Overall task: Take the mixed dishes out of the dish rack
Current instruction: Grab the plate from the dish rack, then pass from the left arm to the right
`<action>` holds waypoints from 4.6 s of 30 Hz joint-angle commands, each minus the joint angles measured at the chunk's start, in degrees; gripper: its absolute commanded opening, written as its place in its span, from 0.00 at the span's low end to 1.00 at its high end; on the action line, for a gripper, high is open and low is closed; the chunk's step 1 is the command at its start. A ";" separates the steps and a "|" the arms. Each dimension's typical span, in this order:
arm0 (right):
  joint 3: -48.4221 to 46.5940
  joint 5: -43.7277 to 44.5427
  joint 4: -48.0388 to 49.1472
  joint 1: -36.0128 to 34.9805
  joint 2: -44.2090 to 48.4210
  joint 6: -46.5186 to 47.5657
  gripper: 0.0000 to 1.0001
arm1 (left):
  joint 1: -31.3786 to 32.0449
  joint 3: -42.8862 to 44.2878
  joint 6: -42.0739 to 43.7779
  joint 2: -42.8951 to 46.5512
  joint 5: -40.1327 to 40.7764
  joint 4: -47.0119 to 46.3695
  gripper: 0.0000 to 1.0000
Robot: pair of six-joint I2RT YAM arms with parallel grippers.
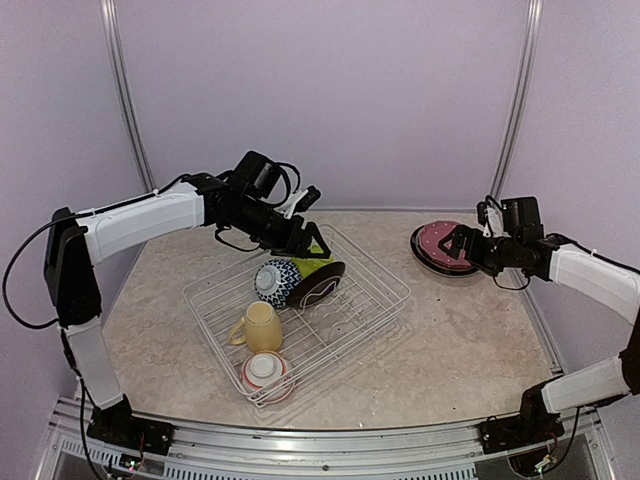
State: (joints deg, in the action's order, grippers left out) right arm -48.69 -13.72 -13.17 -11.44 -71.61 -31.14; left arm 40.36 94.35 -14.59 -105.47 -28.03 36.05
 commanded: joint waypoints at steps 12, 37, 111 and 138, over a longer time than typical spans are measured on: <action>0.66 -1.85 2.47 -3.28 3.91 -1.82 1.00 | 3.56 7.07 6.30 -10.10 12.45 8.69 0.35; -3.33 0.03 1.00 -7.24 2.45 -3.72 1.00 | 4.90 8.33 9.82 -10.51 14.11 11.76 0.04; -19.34 -3.92 8.55 -21.70 -11.88 -15.89 0.73 | 26.34 -12.27 77.55 -1.10 63.01 -50.29 0.00; -13.50 -7.47 29.52 -18.31 -13.02 -23.51 0.00 | 27.57 -5.88 45.72 8.72 54.30 -11.72 0.93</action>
State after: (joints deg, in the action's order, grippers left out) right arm -62.17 -18.26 8.27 -31.81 -84.36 -53.71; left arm 68.18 85.36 42.78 -103.22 33.80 10.76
